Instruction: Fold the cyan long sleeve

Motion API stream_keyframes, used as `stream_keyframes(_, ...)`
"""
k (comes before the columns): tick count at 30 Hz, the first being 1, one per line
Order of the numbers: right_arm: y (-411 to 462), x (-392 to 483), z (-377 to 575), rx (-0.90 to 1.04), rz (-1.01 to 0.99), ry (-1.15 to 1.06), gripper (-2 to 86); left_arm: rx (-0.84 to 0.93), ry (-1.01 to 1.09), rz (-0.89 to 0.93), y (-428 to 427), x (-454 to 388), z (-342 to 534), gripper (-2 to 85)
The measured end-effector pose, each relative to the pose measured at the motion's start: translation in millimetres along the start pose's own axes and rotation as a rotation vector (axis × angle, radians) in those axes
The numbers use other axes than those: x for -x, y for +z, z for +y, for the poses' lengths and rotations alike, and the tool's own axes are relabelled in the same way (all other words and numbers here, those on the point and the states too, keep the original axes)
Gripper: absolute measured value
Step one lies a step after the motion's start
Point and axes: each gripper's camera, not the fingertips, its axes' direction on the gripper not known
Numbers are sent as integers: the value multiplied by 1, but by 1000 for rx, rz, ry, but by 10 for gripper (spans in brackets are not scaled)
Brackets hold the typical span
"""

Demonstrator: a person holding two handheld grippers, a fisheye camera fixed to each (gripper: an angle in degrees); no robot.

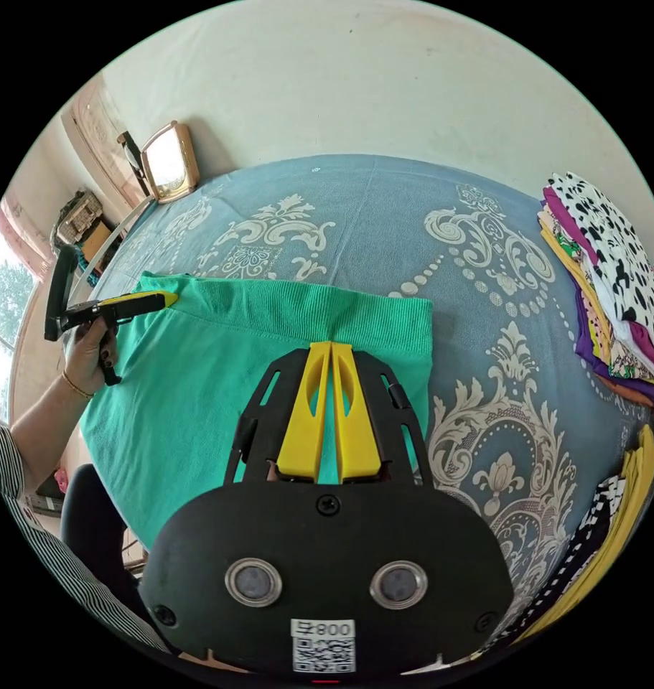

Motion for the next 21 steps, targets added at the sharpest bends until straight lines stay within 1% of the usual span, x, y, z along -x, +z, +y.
stream_keyframes(2,-6,2,0,-15,38,0,1,-38,22,-73,-15,-3,-1,1)
stream_keyframes(4,-11,2,2,-43,80,4,1,-17,11,-102,-15,4,-5,1)
stream_keyframes(5,-10,-1,2,-37,94,20,1,18,-6,-78,-11,14,-8,1)
stream_keyframes(7,-5,-11,3,-15,52,45,1,-11,-38,-25,-20,25,-8,1)
stream_keyframes(9,-11,-17,5,-33,26,60,1,-58,-42,-90,-40,26,-4,1)
stream_keyframes(11,-21,-21,7,-57,41,76,1,-94,-81,-172,-62,37,5,1)
stream_keyframes(12,-25,-21,8,-69,52,78,0,-88,-96,-194,-64,43,5,1)
stream_keyframes(14,-29,-27,11,-82,75,95,0,-5,-156,-246,-56,73,-1,1)
stream_keyframes(15,-26,-29,11,-64,74,101,0,8,-159,-245,-54,80,-3,1)
stream_keyframes(16,-18,-35,12,-23,61,111,0,-6,-157,-203,-57,91,-4,2)
stream_keyframes(18,-22,-41,15,-43,30,129,0,-7,-208,-173,-66,101,-6,2)
stream_keyframes(21,-28,-47,19,-58,28,146,0,-69,-153,-138,-86,82,-1,2)
